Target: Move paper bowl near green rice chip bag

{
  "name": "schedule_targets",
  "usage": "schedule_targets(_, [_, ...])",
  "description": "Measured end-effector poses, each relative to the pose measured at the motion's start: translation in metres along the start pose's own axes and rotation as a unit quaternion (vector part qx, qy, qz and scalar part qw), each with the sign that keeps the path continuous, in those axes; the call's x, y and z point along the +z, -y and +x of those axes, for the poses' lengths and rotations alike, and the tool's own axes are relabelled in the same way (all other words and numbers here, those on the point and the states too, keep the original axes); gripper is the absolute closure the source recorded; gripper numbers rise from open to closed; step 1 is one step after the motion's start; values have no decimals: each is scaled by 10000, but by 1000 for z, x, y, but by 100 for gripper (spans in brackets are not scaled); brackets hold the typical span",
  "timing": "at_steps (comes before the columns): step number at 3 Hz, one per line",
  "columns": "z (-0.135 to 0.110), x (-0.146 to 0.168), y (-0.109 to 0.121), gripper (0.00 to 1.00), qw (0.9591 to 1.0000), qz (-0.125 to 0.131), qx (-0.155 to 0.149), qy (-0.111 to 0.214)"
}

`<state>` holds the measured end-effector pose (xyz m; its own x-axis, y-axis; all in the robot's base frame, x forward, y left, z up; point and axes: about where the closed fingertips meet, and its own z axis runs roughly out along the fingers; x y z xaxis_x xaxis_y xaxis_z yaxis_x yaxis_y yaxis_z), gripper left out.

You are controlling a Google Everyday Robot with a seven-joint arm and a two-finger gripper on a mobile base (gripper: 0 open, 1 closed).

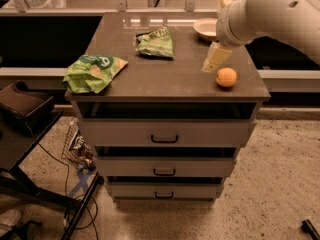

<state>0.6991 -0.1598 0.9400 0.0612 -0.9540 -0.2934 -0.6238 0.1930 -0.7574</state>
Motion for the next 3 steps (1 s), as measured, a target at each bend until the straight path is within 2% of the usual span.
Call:
schedule_targets(1, [5,43,31,0,9995,257,-127,157])
schedule_targets(2, [26,96,59,0,9983,473,-315,137])
schedule_targets(3, [75,156,85,0,9954,833,-383,-266])
